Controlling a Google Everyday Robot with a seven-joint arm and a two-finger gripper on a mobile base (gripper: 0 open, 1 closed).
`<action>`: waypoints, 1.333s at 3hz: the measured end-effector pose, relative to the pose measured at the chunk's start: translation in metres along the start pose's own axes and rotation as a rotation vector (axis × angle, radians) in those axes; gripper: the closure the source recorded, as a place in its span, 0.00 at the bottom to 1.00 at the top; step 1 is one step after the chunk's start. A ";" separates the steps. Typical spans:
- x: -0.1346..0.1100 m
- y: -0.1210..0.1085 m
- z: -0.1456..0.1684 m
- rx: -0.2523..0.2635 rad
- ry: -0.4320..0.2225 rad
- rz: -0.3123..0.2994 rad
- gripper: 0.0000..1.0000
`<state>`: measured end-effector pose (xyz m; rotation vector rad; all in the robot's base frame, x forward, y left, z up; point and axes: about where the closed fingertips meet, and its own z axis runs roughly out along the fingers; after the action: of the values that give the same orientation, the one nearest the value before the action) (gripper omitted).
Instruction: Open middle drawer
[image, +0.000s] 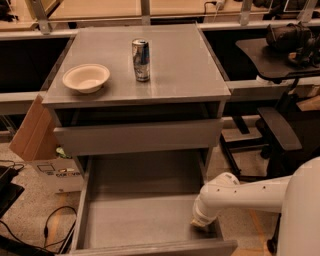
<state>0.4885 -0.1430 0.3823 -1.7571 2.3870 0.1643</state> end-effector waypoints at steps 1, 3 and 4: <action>0.002 0.024 0.003 -0.068 -0.015 0.009 1.00; -0.008 0.072 -0.024 -0.269 -0.081 -0.095 1.00; -0.027 0.031 -0.059 -0.235 -0.035 -0.215 1.00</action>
Offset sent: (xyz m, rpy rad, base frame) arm -0.1392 0.0360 0.0076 0.2427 0.3217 0.0719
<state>0.4627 -0.1202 0.4453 -2.0787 2.2108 0.4583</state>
